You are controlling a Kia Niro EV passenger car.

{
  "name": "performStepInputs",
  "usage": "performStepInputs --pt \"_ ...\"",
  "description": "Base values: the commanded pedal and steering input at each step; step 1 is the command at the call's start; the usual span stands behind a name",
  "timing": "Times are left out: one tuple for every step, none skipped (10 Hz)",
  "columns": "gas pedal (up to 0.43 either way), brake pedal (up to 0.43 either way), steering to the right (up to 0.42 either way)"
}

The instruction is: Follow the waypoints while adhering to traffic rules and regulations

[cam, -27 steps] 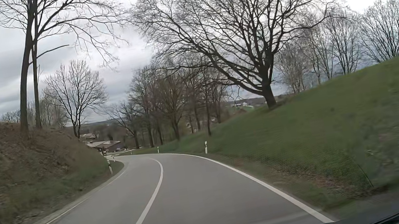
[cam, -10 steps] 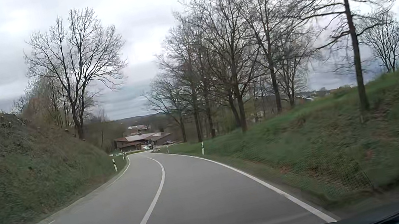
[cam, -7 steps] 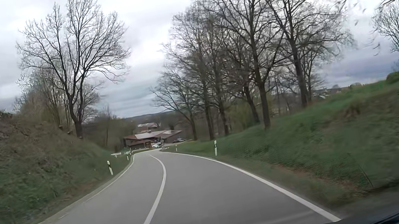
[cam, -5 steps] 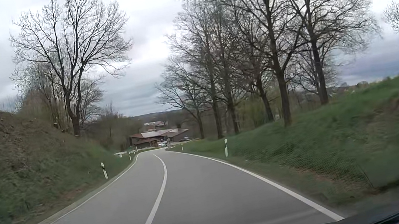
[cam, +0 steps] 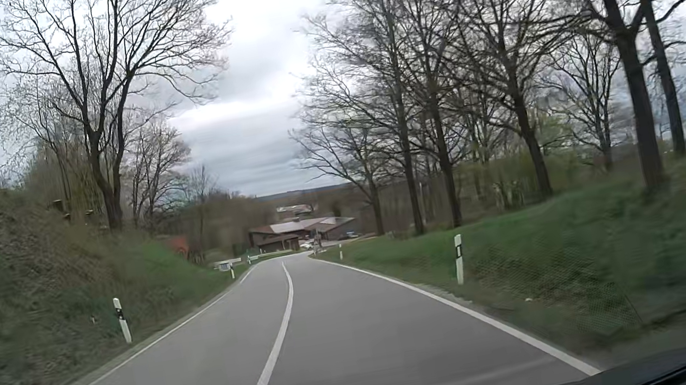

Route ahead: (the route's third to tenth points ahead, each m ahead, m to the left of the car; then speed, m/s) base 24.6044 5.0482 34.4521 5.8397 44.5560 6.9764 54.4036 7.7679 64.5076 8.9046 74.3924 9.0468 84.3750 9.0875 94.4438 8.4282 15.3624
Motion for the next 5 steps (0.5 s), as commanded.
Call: performStepInputs --pt "0.0 0.104 -0.03" --pt "0.0 0.104 -0.028" --pt "0.0 0.104 -0.027" --pt "0.0 0.104 -0.026" --pt "0.0 0.104 -0.025"
